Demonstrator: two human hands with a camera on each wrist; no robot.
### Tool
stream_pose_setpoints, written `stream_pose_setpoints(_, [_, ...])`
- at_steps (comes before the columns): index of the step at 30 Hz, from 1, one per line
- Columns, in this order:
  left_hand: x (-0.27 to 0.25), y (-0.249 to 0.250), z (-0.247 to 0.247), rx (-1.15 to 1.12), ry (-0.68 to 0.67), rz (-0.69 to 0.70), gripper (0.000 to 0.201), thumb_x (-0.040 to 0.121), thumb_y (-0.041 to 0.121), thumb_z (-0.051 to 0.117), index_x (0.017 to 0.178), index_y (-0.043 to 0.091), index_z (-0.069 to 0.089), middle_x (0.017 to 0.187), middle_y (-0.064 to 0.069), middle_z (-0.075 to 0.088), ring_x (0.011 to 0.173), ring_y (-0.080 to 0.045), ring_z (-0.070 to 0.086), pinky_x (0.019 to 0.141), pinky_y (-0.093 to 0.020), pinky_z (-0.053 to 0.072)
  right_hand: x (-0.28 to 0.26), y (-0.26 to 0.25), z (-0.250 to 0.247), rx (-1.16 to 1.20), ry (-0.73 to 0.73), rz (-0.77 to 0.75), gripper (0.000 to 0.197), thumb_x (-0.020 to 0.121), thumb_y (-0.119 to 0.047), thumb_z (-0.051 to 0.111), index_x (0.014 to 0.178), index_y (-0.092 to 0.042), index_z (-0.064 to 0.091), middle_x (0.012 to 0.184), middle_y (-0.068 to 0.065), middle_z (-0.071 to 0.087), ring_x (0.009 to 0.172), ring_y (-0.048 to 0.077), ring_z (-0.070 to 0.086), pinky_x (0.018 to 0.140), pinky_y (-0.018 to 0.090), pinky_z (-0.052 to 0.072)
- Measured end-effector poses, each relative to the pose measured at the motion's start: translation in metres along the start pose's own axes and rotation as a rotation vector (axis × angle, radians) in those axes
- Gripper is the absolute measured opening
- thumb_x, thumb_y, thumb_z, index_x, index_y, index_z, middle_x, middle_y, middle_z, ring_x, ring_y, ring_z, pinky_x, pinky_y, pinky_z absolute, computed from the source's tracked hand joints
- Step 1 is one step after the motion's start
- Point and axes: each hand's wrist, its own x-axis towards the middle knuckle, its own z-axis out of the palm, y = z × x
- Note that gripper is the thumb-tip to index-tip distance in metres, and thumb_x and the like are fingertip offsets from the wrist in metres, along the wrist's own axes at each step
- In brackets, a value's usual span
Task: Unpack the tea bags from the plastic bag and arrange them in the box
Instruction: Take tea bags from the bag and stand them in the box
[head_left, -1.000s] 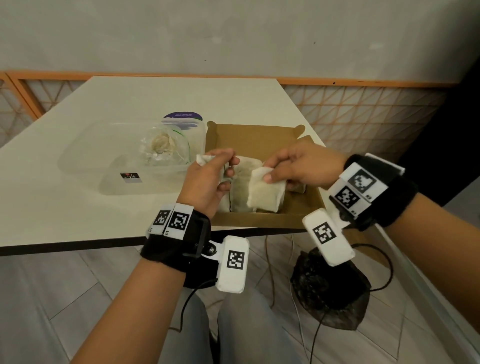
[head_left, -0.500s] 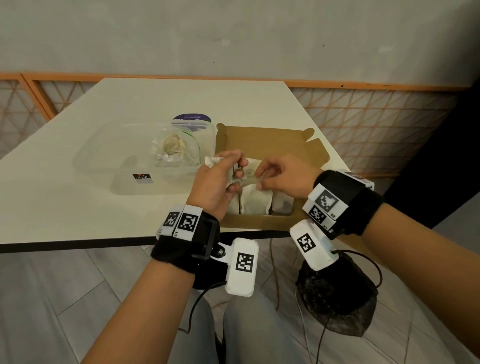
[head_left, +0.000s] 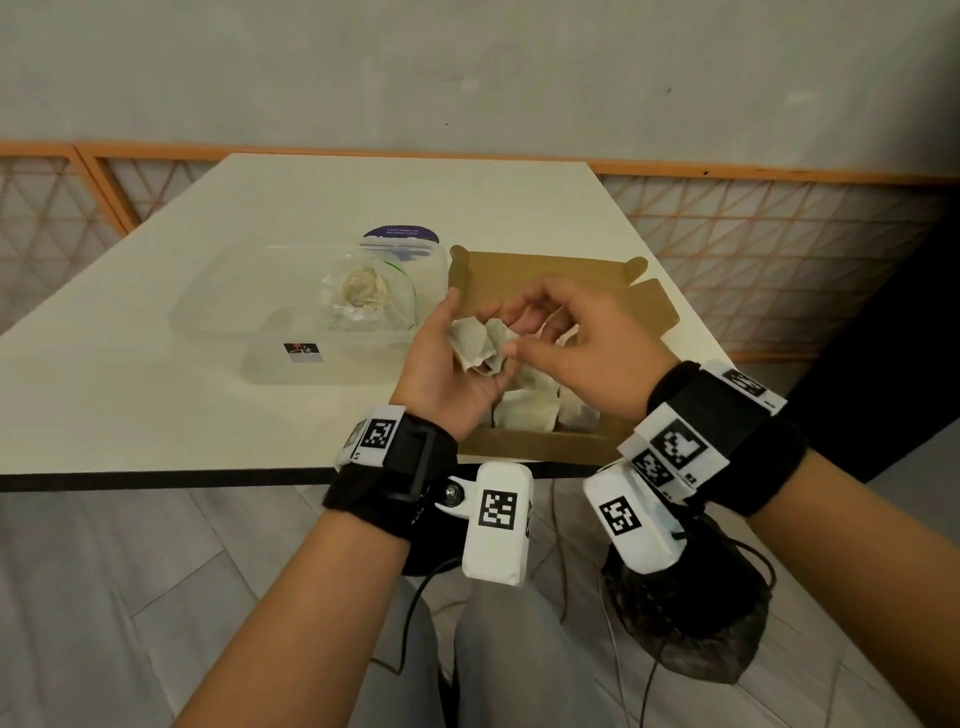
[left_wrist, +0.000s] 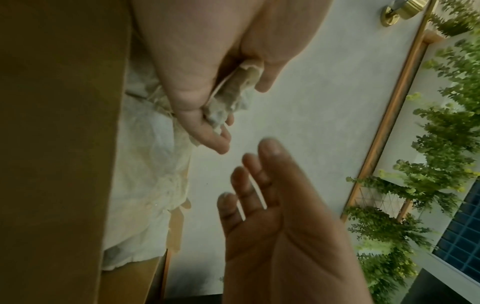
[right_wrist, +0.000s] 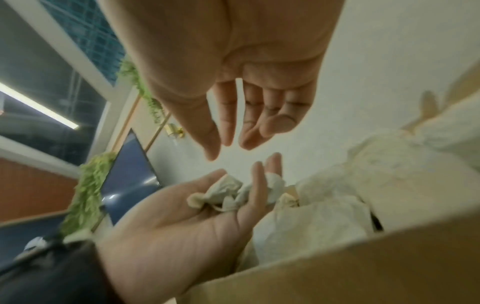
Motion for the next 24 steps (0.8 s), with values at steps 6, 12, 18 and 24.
stream_pose_setpoints(6, [-0.004, 0.001, 0.009, 0.201, -0.045, -0.018, 0.059, 0.094, 0.058, 0.039, 0.107, 0.005, 0.061, 0.099, -0.01, 0.061, 0.099, -0.021, 0.06, 0.085, -0.033, 0.052, 0.009, -0.001, 0.017, -0.23, -0.11, -0.09, 0.035, 0.081, -0.022, 0.067, 0.116, -0.021, 0.062, 0.099, 0.002, 0.052, 0.084, 0.012, 0.051, 0.075, 0.021, 0.042])
stream_pose_setpoints(12, [-0.009, 0.006, 0.004, 0.436, -0.026, 0.113, 0.026, 0.092, 0.042, 0.055, 0.092, 0.018, 0.067, 0.088, 0.004, 0.068, 0.081, -0.01, 0.062, 0.07, -0.02, 0.046, 0.014, 0.004, 0.002, 0.336, -0.007, 0.258, 0.018, 0.091, -0.03, 0.056, 0.085, -0.02, 0.07, 0.081, 0.002, 0.07, 0.062, 0.0, 0.06, 0.057, 0.015, 0.044])
stream_pose_setpoints(18, [-0.006, -0.001, 0.002, 0.642, 0.069, 0.265, 0.009, 0.088, 0.016, 0.064, 0.08, 0.018, 0.066, 0.078, 0.002, 0.061, 0.065, -0.007, 0.05, 0.048, -0.013, 0.036, 0.017, 0.01, 0.002, 0.448, 0.017, 0.311, 0.014, 0.09, -0.028, 0.058, 0.086, -0.02, 0.069, 0.081, 0.003, 0.064, 0.07, 0.01, 0.054, 0.057, 0.021, 0.042])
stream_pose_setpoints(24, [-0.009, -0.003, -0.002, 0.864, 0.081, 0.256, 0.007, 0.085, 0.012, 0.067, 0.09, 0.011, 0.071, 0.086, -0.006, 0.061, 0.062, -0.006, 0.052, 0.05, -0.014, 0.037, 0.018, 0.011, -0.005, 0.319, -0.007, 0.176, 0.01, 0.084, -0.01, 0.065, 0.092, -0.014, 0.068, 0.078, 0.003, 0.058, 0.07, 0.009, 0.054, 0.067, 0.016, 0.047])
